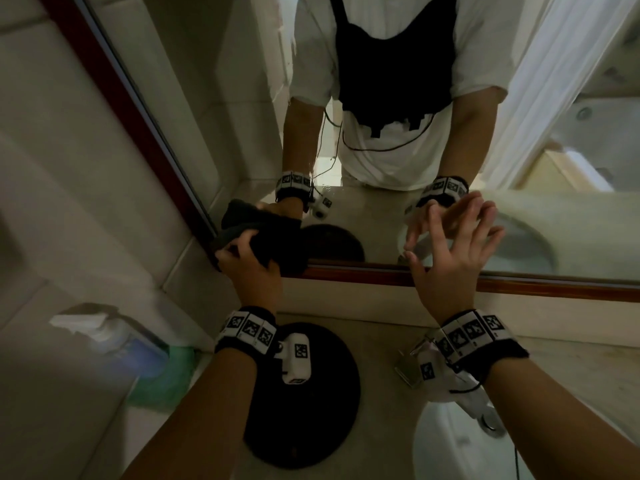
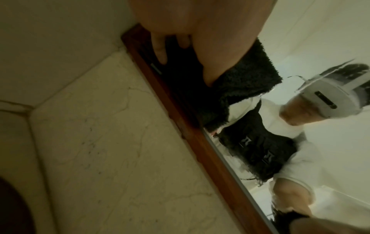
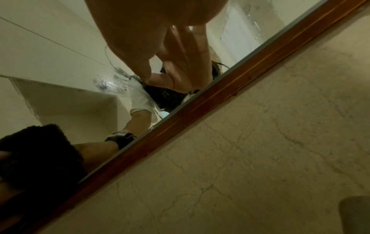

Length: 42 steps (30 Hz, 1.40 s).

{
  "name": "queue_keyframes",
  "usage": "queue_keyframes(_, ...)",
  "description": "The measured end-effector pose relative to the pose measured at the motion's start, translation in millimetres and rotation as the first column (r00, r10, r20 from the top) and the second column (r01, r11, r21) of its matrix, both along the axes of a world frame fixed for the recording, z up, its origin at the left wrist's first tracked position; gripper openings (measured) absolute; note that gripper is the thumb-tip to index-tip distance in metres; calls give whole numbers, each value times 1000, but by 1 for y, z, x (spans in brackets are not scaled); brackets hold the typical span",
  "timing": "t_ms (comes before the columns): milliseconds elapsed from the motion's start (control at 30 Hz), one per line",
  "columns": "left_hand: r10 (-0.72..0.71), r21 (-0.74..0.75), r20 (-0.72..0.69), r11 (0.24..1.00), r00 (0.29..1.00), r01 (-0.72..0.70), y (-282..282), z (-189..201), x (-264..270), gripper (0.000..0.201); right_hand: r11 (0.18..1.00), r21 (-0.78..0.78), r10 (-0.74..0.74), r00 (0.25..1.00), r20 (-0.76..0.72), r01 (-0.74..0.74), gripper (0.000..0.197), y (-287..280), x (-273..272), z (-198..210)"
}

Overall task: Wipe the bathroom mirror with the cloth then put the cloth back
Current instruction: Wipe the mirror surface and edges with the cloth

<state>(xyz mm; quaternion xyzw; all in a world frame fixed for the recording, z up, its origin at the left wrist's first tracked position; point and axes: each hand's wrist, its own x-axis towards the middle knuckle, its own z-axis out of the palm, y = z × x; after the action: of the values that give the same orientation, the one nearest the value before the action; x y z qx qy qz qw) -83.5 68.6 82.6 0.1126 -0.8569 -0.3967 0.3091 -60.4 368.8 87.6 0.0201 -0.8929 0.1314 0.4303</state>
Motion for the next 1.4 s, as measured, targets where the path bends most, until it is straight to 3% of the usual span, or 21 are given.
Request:
queue_keyframes(367, -17, -103, -71, 995, 997, 9, -12, -20, -3, 69, 1000, 0, 17, 1000, 19, -17, 82, 4, 0, -4)
queue_keyframes(567, -11, -97, -130, 995, 991, -2, -11, -17, -6, 66, 1000, -7, 18, 1000, 22, -18, 80, 3, 2, -3)
queue_keyframes(900, -91, -57, -65, 995, 994, 87, 92, -20, 12, 76, 1000, 29, 0, 999, 33, -1, 86, 3, 3, -2)
queue_keyframes(1267, 21, -115, -97, 993, 995, -32, -2, 4, -2, 79, 999, 51, -19, 999, 41, 17, 79, 3, 10, 5)
queue_keyframes(1400, 43, -208, -133, 976, 990, -70, -15, 14, -1, 67, 999, 48, -11, 998, 58, 8, 74, 5, 22, 15)
